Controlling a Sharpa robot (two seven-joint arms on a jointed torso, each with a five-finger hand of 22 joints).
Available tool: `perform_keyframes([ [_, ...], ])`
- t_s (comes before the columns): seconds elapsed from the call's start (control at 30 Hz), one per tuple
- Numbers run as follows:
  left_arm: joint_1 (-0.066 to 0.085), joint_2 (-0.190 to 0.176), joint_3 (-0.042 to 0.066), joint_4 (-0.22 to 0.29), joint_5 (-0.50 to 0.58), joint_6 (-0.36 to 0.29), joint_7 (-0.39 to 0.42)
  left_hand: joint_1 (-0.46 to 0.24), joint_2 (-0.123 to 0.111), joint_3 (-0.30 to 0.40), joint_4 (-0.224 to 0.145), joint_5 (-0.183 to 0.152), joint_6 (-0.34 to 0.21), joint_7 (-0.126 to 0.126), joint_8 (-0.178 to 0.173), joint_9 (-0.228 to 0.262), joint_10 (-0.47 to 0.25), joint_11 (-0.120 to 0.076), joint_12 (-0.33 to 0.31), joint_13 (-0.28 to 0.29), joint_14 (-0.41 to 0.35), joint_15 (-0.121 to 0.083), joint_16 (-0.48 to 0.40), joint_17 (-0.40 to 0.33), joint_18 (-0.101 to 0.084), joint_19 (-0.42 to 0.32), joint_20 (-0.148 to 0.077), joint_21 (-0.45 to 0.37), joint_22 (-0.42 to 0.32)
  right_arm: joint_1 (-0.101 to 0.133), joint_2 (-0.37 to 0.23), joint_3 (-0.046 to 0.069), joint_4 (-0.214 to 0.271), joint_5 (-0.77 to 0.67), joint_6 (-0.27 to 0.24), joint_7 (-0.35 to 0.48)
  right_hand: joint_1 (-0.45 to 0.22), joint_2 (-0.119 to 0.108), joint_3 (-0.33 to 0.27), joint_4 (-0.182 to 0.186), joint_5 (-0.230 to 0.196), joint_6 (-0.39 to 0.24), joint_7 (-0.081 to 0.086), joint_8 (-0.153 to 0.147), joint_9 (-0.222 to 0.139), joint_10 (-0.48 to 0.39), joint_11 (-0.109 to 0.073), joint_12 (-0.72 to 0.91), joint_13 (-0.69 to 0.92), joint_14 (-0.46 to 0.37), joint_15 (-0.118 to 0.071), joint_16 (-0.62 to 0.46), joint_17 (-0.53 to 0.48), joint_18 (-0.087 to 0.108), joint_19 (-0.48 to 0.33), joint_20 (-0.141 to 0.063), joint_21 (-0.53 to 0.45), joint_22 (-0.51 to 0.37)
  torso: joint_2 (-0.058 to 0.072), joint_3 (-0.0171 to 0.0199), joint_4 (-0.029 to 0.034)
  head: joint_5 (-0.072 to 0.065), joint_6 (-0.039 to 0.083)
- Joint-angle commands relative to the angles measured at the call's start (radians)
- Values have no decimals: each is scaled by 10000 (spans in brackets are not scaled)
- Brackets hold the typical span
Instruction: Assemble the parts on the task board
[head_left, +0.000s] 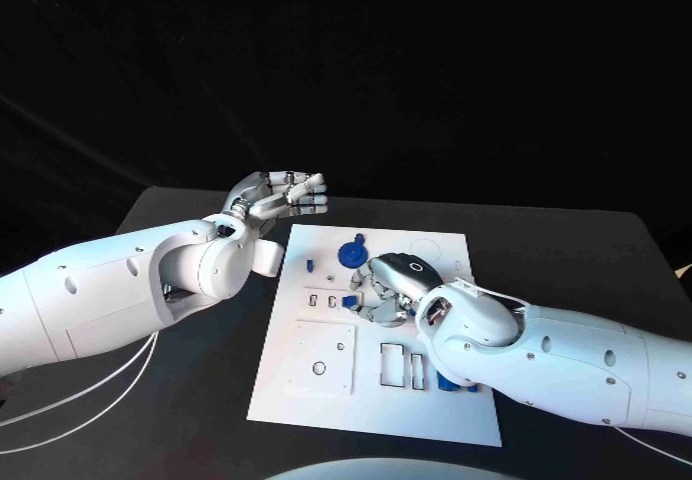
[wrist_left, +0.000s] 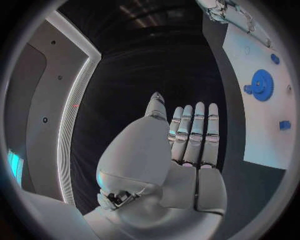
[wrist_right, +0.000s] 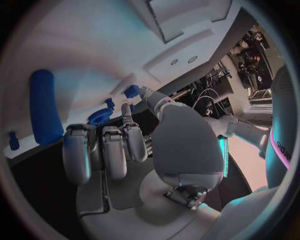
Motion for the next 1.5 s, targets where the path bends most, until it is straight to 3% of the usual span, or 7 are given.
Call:
perform_keyframes([
  [0.03,6,15,6,34,14,163,64,24,93,-41,0,-60,-41,-14,-40,14,-46,-51,-49,11,-38,-17,-39,16,199,62,8,-62,-14,-6,53,-2,-55,-165,259,-8,167,4,59,-54,78,-6,-6,-31,-14,-1,24,21,905,1023,55,40,2634,-160,330,74,0,2059,7,-3,18,-13,-13],
  [0.97,6,-7,6,73,14,150,67,37,109,-68,-5,-59,-45,-15,-49,22,-58,-52,-52,10,-33,-19,-54,29,200,71,8,-74,-25,-30,227,-9,-314,-109,768,138,414,126,325,-138,144,211,-51,52,-19,75,-16,95,983,1023,24,40,2634,-163,341,53,5,2075,6,5,-12,61,-99],
  [1.2,6,-1,6,69,14,142,68,37,109,-68,-5,-59,-45,-15,-49,22,-58,-52,-52,10,-33,-19,-54,29,200,71,8,-74,-25,-45,243,-14,-365,-117,898,146,590,414,756,-232,156,571,-159,212,19,168,-109,177,1074,1023,-55,40,2634,-168,357,-11,20,2098,-1,1,2,61,-125],
  [1.37,6,-1,6,64,14,133,65,37,109,-68,-5,-59,-45,-15,-49,22,-58,-52,-52,10,-33,-19,-54,29,200,71,8,-74,-25,-49,245,-15,-391,-146,894,150,689,750,1275,-362,-236,841,-267,363,94,230,-205,223,1130,1023,-148,40,2634,-171,369,-96,27,2116,1,5,2,77,-126],
  [1.5,6,-1,6,60,14,135,60,37,109,-68,-5,-59,-45,-15,-49,22,-58,-52,-52,10,-33,-19,-54,29,200,71,8,-74,-25,-51,244,-16,-395,-209,829,129,689,824,1460,-441,-374,875,-292,405,134,249,-231,236,1150,1023,-175,40,2634,-175,378,-127,36,2126,-5,2,3,74,-129],
])
